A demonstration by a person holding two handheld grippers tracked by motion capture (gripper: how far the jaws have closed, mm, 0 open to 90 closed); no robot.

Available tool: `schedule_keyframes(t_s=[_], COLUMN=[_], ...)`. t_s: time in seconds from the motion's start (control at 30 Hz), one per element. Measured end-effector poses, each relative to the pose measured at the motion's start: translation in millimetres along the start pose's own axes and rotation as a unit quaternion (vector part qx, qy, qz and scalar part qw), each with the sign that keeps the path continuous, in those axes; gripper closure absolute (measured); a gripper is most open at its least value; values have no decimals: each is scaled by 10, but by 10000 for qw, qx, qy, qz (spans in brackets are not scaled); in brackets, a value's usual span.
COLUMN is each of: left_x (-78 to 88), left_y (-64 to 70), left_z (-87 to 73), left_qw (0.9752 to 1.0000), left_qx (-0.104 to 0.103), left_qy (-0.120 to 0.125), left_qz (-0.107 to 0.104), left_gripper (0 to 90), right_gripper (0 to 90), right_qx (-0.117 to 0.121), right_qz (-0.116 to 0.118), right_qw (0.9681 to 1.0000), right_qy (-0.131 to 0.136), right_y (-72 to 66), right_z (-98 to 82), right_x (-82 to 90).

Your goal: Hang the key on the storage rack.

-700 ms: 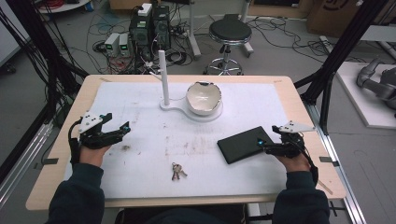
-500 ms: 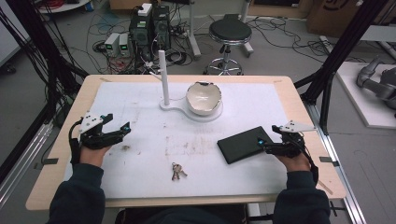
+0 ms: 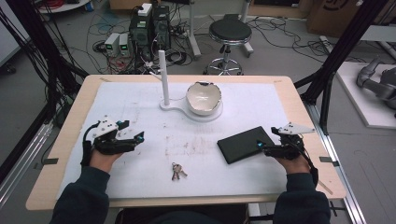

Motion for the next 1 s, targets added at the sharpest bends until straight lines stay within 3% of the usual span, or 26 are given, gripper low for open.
schedule_keyframes(t_s=[0.13,0.17,0.2,0.27,0.33,0.47,0.5,0.6,0.63,0.67,0.7,0.73,0.8,0.93,1.0], left_x=[-140,-161,-180,-212,-240,-301,-314,-348,-381,-381,-418,-418,-448,-542,-547], left_y=[187,224,264,355,444,568,592,654,682,682,718,718,748,847,869], left_z=[-21,-22,-22,-21,-19,-18,-18,-34,-52,-52,-63,-63,-67,-94,-83], left_qw=[9980,9970,9955,9912,9862,9796,9777,9713,9668,9668,9632,9632,9605,9512,9505], left_qx=[-8,-77,-125,-253,-397,-674,-699,-756,-790,-790,-797,-797,-805,-811,-767], left_qy=[-163,-199,-210,-238,-250,-310,-319,-484,-606,-606,-663,-663,-698,-948,-925], left_qz=[-603,-746,-913,-1278,-1588,-1868,-1954,-2203,-2353,-2353,-2481,-2481,-2572,-2821,-2865], left_gripper=[236,304,304,419,479,537,589,649,677,688,690,691,691,699,746], right_gripper=[206,206,206,206,206,206,206,206,207,207,207,207,206,206,207], right_qx=[-15,-7,-7,-16,-4,18,8,24,12,12,18,18,4,-12,-13], right_qz=[-1,0,0,2,3,22,39,44,47,47,42,42,35,39,48], right_qw=[10000,10000,10000,10000,10000,10000,10000,10000,10000,10000,9999,9999,9999,9999,9999], right_qy=[-8,-30,-30,-67,-75,-70,-75,-76,-83,-83,-91,-91,-103,-113,-124], right_y=[-3,7,7,12,15,1,-11,-16,-16,-16,-8,-8,-6,-9,-11], right_z=[10,3,3,-9,-14,-10,-8,-7,-7,-7,-7,-7,-9,-12,-13], right_x=[-22,-37,-37,-46,-50,-46,-48,-54,-57,-57,-59,-59,-59,-69,-70])
Point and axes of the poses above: each handheld gripper's, and its own axes: x roughly backward along the jaws, z roughly out of its top, y roughly to its right, the point moved 3 cm from there along -x, roughly forward along the jaws, and after that the axes turned 11 degrees about -x, right-handed, at the moved point
